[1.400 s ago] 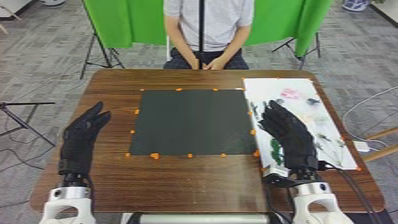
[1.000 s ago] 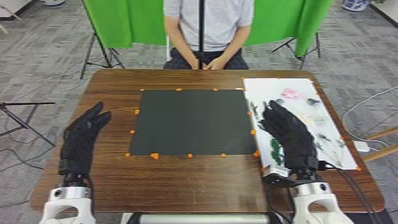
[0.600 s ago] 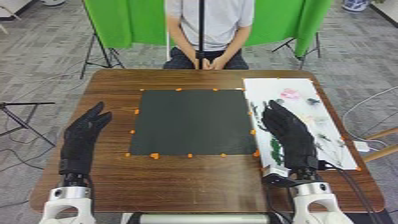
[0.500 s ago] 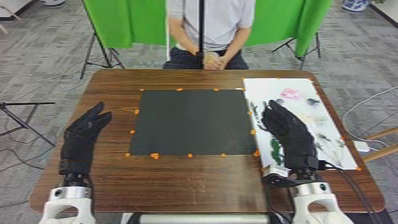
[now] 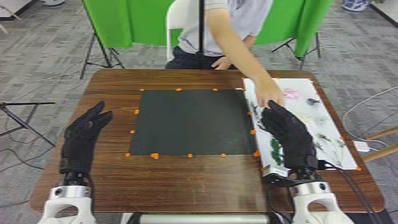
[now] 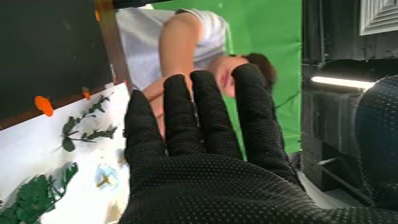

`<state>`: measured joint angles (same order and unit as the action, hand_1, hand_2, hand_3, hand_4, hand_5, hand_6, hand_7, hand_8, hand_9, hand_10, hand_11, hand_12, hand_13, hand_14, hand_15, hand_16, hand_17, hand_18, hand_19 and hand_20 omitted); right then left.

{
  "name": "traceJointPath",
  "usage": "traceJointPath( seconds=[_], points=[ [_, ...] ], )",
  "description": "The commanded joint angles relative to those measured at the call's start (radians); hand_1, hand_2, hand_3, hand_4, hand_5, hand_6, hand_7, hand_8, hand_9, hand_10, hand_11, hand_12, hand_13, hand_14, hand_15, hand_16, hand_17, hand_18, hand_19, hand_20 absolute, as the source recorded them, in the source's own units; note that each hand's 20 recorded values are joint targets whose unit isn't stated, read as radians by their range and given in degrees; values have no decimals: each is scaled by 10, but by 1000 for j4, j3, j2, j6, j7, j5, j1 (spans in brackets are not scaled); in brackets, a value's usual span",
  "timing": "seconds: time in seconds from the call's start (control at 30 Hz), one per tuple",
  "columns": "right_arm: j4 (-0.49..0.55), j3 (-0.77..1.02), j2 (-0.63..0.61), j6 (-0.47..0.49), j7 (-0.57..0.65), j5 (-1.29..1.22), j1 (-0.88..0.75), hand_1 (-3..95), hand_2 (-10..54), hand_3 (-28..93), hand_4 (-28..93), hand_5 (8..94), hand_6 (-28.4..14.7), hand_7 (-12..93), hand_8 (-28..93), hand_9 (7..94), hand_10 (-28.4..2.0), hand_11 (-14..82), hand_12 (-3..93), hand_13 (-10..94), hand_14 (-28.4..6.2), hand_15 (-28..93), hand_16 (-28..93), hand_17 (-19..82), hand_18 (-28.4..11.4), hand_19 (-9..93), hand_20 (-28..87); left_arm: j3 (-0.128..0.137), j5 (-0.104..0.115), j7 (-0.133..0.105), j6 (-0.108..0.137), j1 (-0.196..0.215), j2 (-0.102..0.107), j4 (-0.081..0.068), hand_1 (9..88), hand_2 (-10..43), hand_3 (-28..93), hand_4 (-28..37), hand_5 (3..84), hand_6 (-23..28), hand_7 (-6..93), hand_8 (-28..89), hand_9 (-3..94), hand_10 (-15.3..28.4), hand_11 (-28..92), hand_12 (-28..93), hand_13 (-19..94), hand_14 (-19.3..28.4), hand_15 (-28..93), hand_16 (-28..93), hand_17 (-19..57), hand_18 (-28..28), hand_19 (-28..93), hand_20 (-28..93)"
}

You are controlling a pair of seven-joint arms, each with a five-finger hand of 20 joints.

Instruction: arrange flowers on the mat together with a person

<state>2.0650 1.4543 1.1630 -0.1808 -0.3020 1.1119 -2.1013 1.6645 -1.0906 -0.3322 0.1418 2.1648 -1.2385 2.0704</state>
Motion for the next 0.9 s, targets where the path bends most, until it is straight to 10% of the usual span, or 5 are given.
traceJointPath(
  seconds=[0.03,0.9],
  points=[
    [3,0,3,3,-3,11,-5,108,28,735,-187,412,-14,128,-98,405,-148,41,105,310,-116,112,56,174,-134,10,215,3,-7,9,-10,5,-1,-4,245,-94,694,-283,440,49,63,-54,459,137,145,103,335,175,87,18,56,133,18,179],
    [7,14,11,6,7,17,-15,110,29,735,-186,428,-19,124,-94,413,-149,43,106,312,-115,113,57,174,-134,10,216,-2,-10,18,-2,13,-5,4,246,-92,693,-283,440,49,63,-54,460,138,144,105,337,174,88,22,54,133,18,177]
  ],
)
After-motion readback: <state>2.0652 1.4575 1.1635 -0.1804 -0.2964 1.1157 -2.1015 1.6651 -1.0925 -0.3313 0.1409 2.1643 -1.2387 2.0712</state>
